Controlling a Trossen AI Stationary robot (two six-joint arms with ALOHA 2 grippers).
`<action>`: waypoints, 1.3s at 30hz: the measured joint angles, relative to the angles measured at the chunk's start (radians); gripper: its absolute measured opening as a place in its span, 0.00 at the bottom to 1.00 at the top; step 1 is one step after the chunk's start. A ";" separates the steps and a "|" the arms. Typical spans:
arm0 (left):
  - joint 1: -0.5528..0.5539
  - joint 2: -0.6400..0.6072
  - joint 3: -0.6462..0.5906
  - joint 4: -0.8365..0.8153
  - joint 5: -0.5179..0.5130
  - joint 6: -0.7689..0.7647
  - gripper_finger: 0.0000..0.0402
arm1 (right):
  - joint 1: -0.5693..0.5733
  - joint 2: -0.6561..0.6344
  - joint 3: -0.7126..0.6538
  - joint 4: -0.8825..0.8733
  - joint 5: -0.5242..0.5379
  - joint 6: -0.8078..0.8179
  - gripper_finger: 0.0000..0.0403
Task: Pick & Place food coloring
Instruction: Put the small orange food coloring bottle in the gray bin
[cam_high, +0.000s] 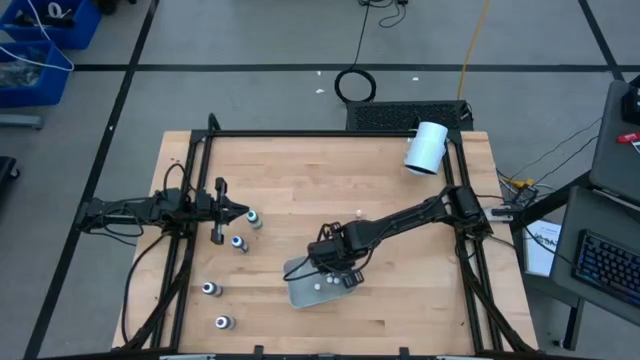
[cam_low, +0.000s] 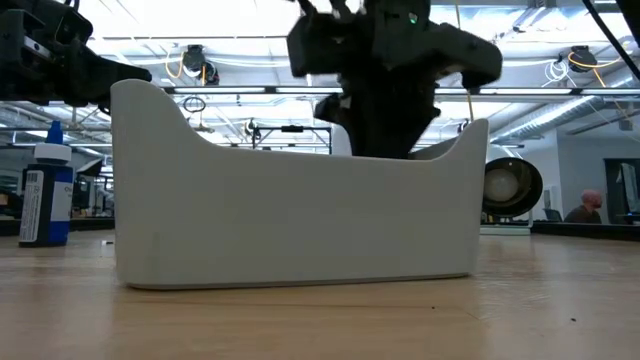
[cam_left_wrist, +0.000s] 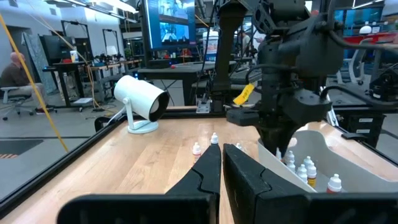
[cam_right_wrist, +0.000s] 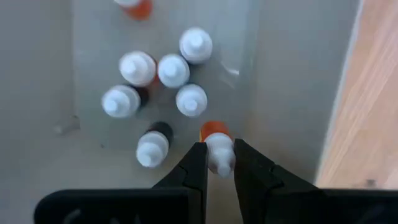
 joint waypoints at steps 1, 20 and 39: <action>0.000 0.000 0.000 0.000 0.000 0.000 0.06 | 0.000 0.000 -0.010 0.007 -0.006 0.003 0.10; 0.000 0.000 0.000 0.000 0.000 0.000 0.06 | 0.000 0.000 -0.031 0.056 -0.025 -0.006 0.10; 0.000 0.000 0.000 0.000 0.000 0.000 0.06 | 0.003 -0.003 -0.089 0.125 -0.050 0.006 0.10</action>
